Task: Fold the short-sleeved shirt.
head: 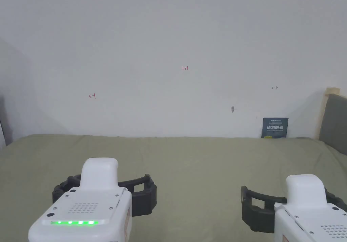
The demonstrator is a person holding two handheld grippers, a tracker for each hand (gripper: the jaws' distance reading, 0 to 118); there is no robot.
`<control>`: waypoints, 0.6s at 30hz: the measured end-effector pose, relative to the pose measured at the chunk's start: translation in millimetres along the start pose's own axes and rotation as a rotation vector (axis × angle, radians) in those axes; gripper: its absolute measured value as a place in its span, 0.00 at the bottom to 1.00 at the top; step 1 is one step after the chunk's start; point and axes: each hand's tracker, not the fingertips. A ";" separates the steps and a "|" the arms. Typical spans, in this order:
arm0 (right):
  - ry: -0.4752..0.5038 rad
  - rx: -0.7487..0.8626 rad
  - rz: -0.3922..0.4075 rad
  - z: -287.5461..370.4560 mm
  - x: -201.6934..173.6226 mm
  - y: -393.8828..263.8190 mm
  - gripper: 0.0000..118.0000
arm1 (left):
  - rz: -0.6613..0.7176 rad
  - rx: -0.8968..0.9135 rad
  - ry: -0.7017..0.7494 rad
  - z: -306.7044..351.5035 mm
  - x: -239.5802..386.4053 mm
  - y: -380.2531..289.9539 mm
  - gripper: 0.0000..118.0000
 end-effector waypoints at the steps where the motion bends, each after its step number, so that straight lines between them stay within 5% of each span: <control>1: 0.002 -0.001 -0.004 -2.7 3.2 -0.4 1.00 | -0.004 -0.021 0.000 2.4 1.0 0.3 1.00; 18: 0.002 -0.017 -0.004 -6.8 0.6 -6.3 1.00 | -0.054 -0.019 0.025 -12.2 -1.2 -13.1 1.00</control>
